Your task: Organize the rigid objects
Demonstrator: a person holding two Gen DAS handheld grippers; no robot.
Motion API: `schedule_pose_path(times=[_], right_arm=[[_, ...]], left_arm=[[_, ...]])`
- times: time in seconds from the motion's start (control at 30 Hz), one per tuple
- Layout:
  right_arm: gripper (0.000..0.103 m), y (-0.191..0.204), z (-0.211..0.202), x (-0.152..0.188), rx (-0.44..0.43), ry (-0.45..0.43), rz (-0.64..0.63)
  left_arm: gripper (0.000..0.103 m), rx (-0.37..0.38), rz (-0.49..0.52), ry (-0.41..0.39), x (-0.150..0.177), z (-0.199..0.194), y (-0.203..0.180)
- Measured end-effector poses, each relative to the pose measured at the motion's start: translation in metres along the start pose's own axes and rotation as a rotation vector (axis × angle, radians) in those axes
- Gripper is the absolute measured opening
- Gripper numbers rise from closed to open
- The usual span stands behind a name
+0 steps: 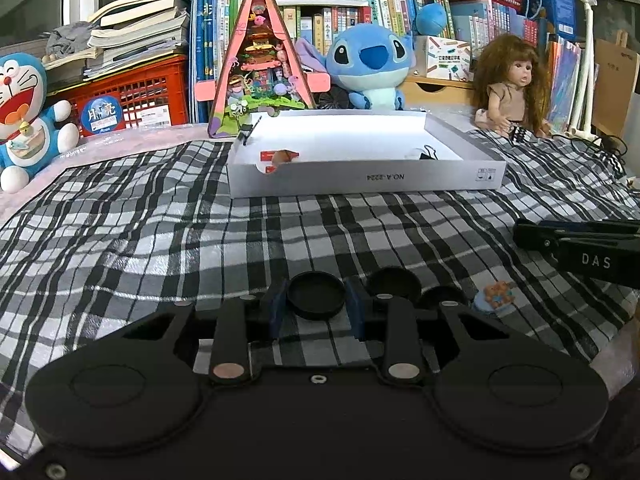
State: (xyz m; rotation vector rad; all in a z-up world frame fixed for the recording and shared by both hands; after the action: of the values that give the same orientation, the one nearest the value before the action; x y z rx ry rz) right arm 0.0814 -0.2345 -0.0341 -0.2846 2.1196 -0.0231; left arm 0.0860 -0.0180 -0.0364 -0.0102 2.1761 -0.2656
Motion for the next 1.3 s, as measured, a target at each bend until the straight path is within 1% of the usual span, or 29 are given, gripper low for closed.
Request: schedule_pose_path(times=[0.13,0.33,0.47,0.57,0.77,0.9,1.3], right_arm=[[0.036,0.002,-0.001,-0.007,-0.003,-0.013,-0.002],[0.036,0.001,0.001,-0.02,-0.011,-0.022,0.005],[0.036,-0.001,0.006,-0.028,-0.016,-0.02,0.019],[0.036,-0.002,0.011,-0.035,-0.015,-0.011,0.022],[0.036,-0.006,0.025,-0.045,-0.027,0.011,0.063],[0.036,-0.006,0.032,-0.049,-0.033,0.021,0.068],[0.036,-0.007,0.054,-0.071,-0.047,0.031,0.081]], left_arm=[[0.03,-0.005,-0.01,0.0,-0.011,0.001,0.001],[0.03,-0.007,-0.045,0.022,-0.026,0.009,0.004],[0.03,-0.01,-0.034,0.01,-0.038,0.012,0.001],[0.03,-0.01,-0.034,0.016,-0.048,0.017,-0.002],[0.03,-0.027,-0.056,0.037,-0.064,0.03,-0.004],[0.03,-0.038,-0.05,0.045,-0.072,0.041,-0.008],[0.03,-0.036,-0.091,0.104,-0.094,0.078,-0.017]])
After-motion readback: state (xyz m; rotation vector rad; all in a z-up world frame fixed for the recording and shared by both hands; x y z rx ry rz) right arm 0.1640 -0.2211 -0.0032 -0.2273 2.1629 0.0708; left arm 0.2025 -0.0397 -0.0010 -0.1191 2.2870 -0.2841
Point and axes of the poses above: each gripper's, at about its wrist camera, not at the fingertips, and z roughly the way its jaws point, y to its left, x to its underside, the point moved 7 cm from there along z, roughly the way its jaws point, and after that the axes turned 13 degrees about -z, right-handed, at the moved point
